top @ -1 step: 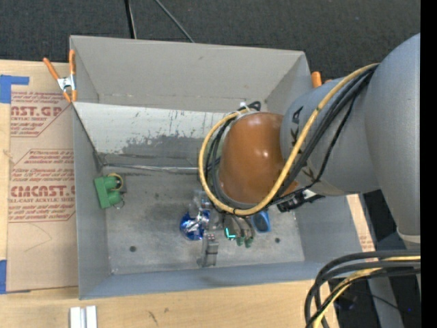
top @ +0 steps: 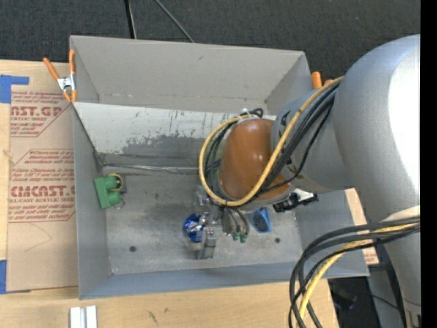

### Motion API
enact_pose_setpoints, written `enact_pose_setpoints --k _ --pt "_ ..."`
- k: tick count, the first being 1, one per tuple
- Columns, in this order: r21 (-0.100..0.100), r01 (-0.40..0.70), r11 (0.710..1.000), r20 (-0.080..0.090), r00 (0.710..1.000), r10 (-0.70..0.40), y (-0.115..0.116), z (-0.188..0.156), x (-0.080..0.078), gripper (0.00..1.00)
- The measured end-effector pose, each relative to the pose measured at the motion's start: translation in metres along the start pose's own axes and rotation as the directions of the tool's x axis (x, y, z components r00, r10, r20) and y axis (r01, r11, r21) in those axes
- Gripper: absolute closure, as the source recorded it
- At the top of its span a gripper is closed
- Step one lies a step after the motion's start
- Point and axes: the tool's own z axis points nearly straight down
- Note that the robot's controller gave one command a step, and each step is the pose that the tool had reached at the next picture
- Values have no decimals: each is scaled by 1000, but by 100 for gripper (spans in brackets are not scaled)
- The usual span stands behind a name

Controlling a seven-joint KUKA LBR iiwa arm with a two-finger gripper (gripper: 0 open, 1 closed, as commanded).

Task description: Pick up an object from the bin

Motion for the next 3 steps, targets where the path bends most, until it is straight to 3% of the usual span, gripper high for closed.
enact_pose_setpoints --k 3 --pt "-4 2 1000 1 1000 -2 2 1 0 0"
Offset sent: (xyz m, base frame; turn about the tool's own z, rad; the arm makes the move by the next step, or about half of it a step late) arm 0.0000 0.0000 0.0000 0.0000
